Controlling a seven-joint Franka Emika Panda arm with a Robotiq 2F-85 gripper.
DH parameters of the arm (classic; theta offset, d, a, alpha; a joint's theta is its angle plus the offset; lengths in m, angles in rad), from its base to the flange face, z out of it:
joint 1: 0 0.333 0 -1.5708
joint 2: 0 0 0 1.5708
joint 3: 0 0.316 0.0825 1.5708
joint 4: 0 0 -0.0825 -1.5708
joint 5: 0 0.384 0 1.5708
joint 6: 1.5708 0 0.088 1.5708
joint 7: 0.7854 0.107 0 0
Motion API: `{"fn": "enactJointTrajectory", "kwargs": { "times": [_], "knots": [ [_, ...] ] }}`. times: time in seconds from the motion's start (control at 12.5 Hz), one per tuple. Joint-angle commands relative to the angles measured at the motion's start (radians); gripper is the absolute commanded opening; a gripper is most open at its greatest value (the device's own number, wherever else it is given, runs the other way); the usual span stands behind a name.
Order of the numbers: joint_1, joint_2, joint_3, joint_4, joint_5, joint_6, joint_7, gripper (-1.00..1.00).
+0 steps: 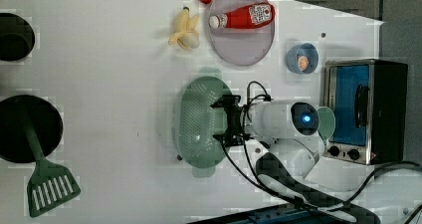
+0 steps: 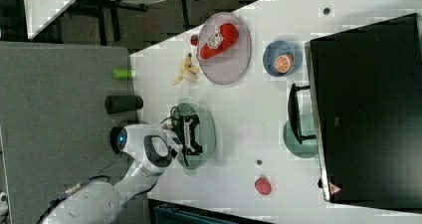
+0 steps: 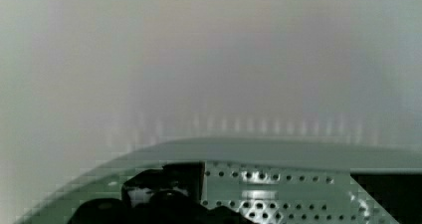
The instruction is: Drag strainer left to right.
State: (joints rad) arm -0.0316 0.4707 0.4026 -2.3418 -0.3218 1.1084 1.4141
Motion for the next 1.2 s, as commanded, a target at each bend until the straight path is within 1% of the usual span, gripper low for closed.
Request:
{"fn": "enactJointTrajectory", "kwargs": {
  "times": [0.08,0.48,1.04,1.2],
  "knots": [
    [-0.082,-0.042,-0.05,-0.024,0.013,0.027,-0.128,1.0],
    [-0.112,-0.061,-0.152,-0.041,0.013,0.03,-0.269,1.0],
    [-0.121,-0.071,-0.321,-0.048,0.013,0.054,-0.46,1.0],
    [-0.122,-0.071,-0.364,-0.048,0.013,0.058,-0.476,1.0]
  ]
}}
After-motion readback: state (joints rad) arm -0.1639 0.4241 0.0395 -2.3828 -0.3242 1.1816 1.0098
